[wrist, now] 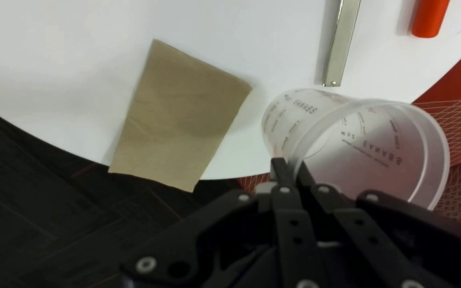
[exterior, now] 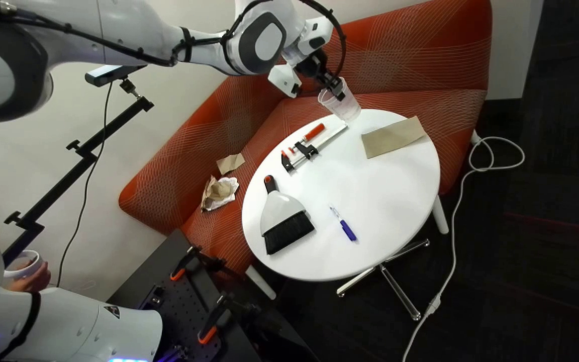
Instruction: Put the cylinder on the left side of the brown thing
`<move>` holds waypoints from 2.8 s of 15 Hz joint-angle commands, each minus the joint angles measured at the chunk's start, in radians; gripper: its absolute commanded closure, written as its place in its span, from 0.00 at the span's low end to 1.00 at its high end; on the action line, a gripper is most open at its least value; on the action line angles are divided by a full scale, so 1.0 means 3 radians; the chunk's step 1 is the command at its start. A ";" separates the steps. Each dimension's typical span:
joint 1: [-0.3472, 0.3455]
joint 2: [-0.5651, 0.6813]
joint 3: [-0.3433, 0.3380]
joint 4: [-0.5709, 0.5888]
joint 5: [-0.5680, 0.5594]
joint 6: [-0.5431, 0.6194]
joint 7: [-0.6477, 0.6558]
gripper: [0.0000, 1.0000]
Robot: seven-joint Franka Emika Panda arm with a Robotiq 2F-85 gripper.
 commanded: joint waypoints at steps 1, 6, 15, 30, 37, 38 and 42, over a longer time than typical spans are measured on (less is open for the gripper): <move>0.0049 0.0233 -0.0062 0.0349 0.0015 -0.0220 0.0093 0.99; 0.0016 0.0437 -0.0072 0.0560 0.0030 -0.0318 0.0096 0.99; -0.0089 0.0685 -0.0001 0.1011 0.0132 -0.0647 0.0062 0.99; -0.0046 0.0459 0.0054 0.0791 0.0148 -0.0625 -0.0030 0.17; 0.0022 -0.0375 -0.0024 -0.0110 0.0084 -0.0740 0.0023 0.00; 0.0008 -0.0505 -0.0008 -0.0263 0.0088 -0.0729 -0.0017 0.00; -0.0014 -0.0989 0.0012 -0.0881 0.0072 -0.0662 -0.0087 0.00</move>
